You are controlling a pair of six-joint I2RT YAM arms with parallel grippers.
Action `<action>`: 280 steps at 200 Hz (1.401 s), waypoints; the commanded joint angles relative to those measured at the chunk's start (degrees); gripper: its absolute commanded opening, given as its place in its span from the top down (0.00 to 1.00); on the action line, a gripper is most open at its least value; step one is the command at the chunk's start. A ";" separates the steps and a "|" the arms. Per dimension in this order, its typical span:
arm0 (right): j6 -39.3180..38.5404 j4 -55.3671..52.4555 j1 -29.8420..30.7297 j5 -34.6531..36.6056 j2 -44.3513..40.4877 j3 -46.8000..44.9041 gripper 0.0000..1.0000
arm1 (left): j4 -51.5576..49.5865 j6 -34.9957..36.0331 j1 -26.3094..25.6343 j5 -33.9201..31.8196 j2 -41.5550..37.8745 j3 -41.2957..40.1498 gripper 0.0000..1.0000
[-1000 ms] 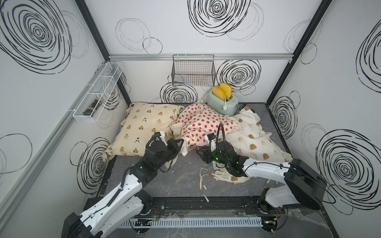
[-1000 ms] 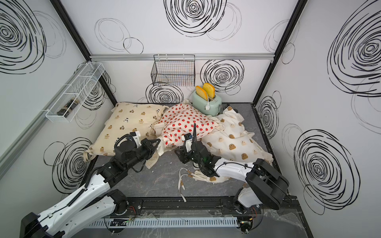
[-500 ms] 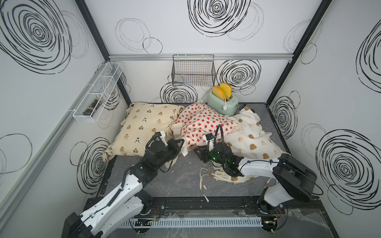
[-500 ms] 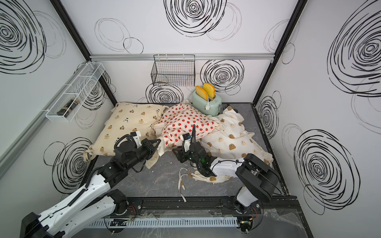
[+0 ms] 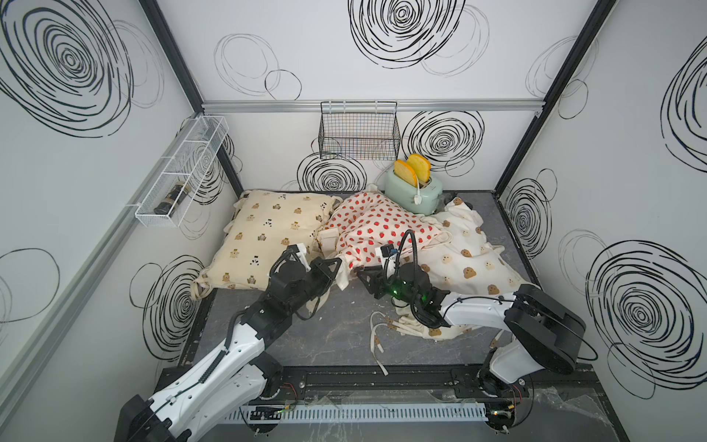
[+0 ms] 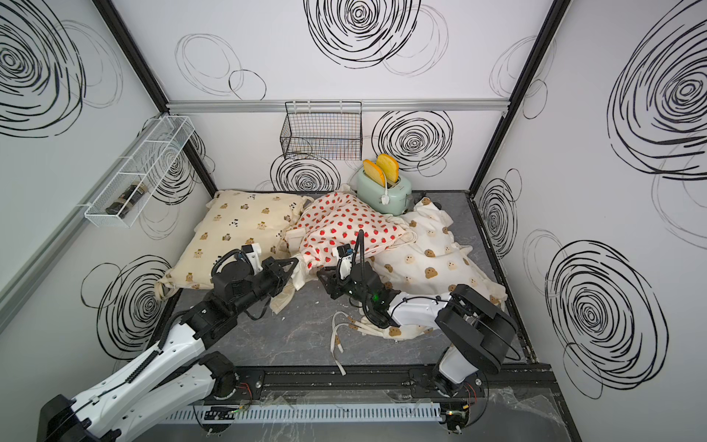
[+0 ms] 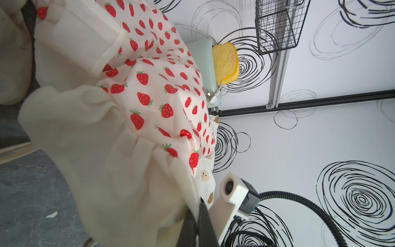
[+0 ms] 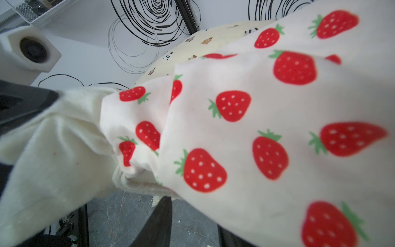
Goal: Zip up pillowcases
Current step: Adjust the pillowcase at the center of the board.
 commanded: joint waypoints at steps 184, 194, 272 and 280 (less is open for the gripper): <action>-1.04 3.56 0.51 3.61 0.52 1.74 0.82 | 4.10 0.11 0.48 0.56 -0.34 0.09 1.00; -1.05 3.21 0.52 3.86 0.52 1.89 0.84 | 4.07 0.13 0.48 0.45 -0.36 0.11 1.00; -0.74 1.37 0.55 5.53 -0.66 1.49 0.96 | 3.72 0.28 0.48 -0.10 -0.51 0.20 1.00; -0.61 0.89 0.54 5.88 -1.20 1.40 0.97 | 3.45 0.31 0.48 -0.23 -0.61 0.13 1.00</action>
